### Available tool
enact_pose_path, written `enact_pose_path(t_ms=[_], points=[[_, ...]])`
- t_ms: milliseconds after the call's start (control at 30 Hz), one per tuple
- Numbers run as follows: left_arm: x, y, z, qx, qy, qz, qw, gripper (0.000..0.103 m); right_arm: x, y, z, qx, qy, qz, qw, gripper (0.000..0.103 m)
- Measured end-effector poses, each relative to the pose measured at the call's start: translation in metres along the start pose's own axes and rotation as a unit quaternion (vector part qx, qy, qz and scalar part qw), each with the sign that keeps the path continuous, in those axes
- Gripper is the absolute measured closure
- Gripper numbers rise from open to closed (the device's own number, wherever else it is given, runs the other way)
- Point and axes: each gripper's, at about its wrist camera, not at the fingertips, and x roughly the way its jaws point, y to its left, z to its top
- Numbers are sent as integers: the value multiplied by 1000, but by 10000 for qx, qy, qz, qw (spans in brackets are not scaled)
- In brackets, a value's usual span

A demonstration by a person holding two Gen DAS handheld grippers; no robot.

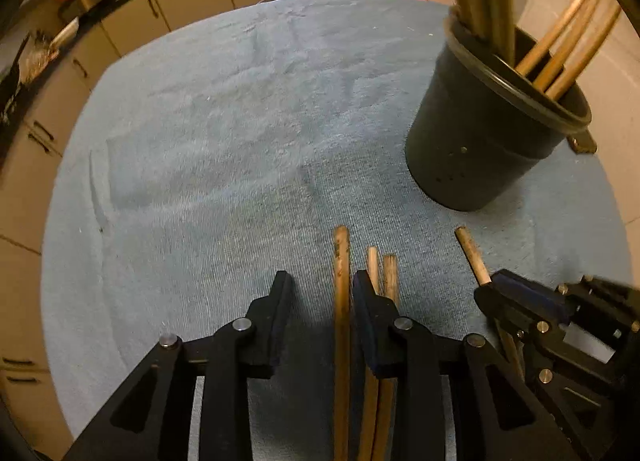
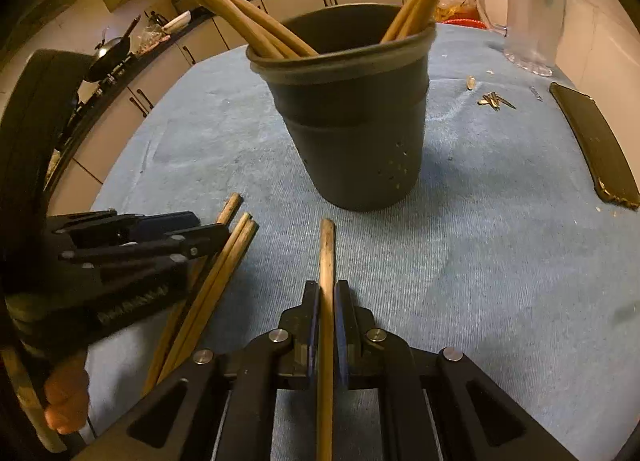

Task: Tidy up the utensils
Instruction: 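Close the left tool on a chopstick while the right tool grasps another, then lift both held chopsticks and lower them into the black cup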

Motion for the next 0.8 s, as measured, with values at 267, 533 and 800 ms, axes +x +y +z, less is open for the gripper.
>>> enact_pose_path(t_ms=[267,533,800], points=[[-1,-2,-3,-17,23,-35,10000,67,-2,11,2,-499,379,-39,9980,86],[0,8,-2,-125,-86,-111,9998,96,2,21,13,-566,290,-121,9979,94],[-74,48,-40,-902,-1179,-467,9878,96,-84,-1,-4,-84,-1095,272,9936,95]])
